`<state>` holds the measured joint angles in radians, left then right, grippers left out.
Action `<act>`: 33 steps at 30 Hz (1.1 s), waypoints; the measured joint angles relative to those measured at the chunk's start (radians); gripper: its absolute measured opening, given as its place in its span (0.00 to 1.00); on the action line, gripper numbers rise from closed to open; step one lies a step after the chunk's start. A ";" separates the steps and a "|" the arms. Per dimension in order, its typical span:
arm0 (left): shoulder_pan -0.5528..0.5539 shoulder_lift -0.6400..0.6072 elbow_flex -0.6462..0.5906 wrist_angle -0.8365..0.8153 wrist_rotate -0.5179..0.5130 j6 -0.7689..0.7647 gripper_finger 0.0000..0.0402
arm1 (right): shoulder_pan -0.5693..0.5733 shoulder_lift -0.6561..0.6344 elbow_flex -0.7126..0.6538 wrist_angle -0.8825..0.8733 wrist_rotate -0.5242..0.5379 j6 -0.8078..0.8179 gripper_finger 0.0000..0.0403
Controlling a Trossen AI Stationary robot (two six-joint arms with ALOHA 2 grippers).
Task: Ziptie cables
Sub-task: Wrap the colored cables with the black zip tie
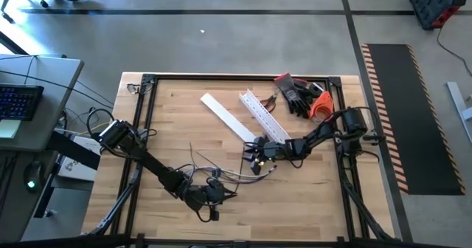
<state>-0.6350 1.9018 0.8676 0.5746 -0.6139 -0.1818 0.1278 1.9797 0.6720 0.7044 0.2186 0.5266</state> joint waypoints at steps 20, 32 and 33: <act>0.000 0.000 0.000 -0.001 0.001 -0.008 0.00 | 0.009 0.003 0.074 -0.122 -0.137 -0.091 0.50; 0.000 0.000 0.000 0.003 0.001 -0.008 0.00 | 0.098 0.009 0.043 -0.012 0.016 -0.167 0.30; 0.000 0.000 0.000 0.012 0.001 -0.003 0.00 | 0.102 0.009 0.043 -0.009 0.028 -0.175 0.26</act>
<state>-0.6350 1.9018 0.8676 0.5865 -0.6131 -0.1845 0.2299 1.9884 0.7155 0.6956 0.2469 0.3516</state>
